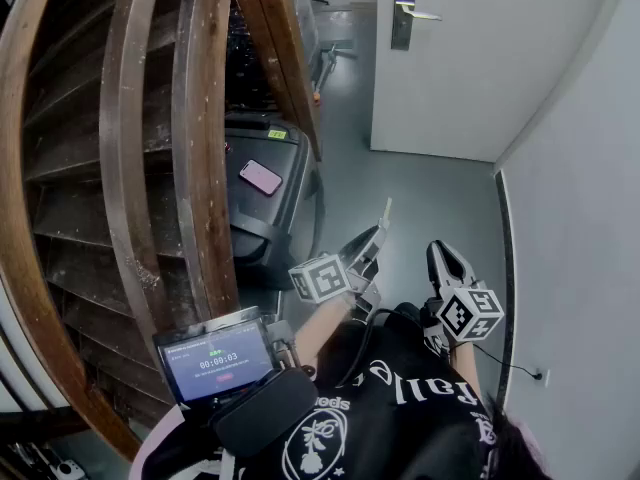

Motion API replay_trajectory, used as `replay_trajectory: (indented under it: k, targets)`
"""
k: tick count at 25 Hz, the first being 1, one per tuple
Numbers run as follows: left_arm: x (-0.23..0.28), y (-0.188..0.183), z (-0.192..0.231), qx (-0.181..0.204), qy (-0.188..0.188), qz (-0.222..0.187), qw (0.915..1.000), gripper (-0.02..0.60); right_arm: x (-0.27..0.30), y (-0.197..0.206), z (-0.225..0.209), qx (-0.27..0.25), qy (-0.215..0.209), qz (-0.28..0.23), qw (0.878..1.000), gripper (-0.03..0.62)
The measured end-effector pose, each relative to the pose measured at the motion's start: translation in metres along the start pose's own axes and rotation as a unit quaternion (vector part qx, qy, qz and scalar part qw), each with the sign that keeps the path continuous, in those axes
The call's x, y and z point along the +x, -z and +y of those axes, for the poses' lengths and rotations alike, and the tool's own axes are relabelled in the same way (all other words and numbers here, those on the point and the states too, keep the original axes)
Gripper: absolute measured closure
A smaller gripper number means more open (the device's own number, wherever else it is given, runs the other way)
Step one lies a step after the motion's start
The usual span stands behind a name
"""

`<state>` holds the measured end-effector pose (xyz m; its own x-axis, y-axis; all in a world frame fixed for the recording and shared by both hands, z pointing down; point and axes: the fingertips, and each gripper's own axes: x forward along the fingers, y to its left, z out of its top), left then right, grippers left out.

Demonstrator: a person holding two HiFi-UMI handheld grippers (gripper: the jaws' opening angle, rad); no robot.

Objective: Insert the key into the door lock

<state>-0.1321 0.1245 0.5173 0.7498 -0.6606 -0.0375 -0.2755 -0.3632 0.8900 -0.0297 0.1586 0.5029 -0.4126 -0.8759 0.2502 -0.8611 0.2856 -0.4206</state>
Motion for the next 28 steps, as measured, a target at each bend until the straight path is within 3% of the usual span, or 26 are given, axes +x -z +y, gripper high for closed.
replay_trajectory:
  k: [10,21,28]
  targets:
    - [0.078,-0.013,0.019,-0.006,-0.007,-0.009,0.9999,0.558,0.039,-0.028,-0.057,0.001,-0.011,0.008,1.000,0.559]
    - [0.225,-0.035,0.021,-0.011,-0.026,-0.063,0.9976,0.558,0.102,-0.120,-0.175,-0.014,-0.061,0.023,0.998,0.559]
    - [0.285,-0.046,0.031,-0.018,-0.054,-0.089,0.9944,0.558,0.141,-0.150,-0.229,0.000,-0.083,0.042,0.996,0.558]
